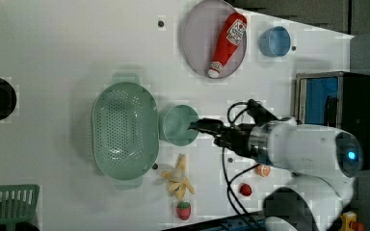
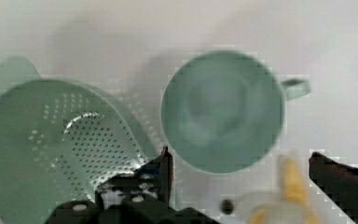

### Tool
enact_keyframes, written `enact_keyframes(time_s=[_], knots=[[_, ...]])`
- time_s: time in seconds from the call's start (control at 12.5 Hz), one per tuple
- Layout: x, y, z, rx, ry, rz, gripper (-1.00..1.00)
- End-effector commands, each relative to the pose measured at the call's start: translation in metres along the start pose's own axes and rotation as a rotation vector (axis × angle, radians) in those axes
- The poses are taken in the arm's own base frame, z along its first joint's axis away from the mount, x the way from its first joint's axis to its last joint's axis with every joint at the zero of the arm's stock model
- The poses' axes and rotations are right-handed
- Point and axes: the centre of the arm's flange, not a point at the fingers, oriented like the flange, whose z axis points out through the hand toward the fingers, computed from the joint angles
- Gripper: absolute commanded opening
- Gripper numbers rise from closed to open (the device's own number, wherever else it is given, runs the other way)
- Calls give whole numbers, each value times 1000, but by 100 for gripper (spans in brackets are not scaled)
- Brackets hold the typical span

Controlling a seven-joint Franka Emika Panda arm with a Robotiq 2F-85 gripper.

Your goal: Pick Banana and place it in mug.

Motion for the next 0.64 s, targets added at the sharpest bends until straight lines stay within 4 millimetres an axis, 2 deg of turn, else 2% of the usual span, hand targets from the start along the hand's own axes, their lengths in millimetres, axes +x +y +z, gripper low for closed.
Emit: enact_keyframes(time_s=[0.08,0.24,0.4,0.56,0.64], knots=[[45,31,-83,-14,36,145,100],[72,60,-144,-51,4,219,100],[101,94,-196,-57,-21,305,100],[131,128,-237,-21,-9,355,100],[142,144,-251,-17,-1,356,100]])
